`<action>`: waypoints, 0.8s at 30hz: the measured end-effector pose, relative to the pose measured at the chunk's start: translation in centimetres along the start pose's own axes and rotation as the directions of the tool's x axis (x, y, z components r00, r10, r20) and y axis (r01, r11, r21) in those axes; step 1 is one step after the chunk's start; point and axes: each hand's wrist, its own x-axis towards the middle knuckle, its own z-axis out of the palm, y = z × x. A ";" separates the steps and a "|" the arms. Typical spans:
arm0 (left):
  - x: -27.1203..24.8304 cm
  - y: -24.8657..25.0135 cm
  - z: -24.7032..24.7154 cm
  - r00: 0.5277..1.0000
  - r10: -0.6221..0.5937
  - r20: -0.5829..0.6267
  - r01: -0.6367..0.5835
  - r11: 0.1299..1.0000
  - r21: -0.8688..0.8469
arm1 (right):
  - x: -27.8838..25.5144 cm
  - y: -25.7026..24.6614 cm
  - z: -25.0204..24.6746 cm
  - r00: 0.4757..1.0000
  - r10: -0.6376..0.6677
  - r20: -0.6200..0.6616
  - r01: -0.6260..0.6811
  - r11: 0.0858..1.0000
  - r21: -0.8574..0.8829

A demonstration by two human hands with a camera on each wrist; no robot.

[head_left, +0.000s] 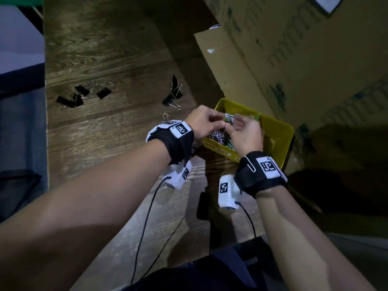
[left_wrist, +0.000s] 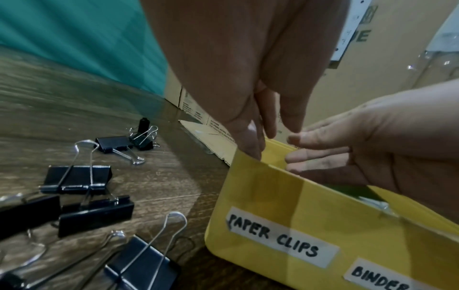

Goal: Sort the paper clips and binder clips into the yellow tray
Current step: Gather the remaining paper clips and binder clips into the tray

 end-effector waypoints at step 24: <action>-5.2 -13.5 -1.0 0.964 0.221 -0.151 -0.072 0.758 0.649 | -7.6 5.6 8.6 0.900 -0.098 0.425 0.262 0.900 -0.347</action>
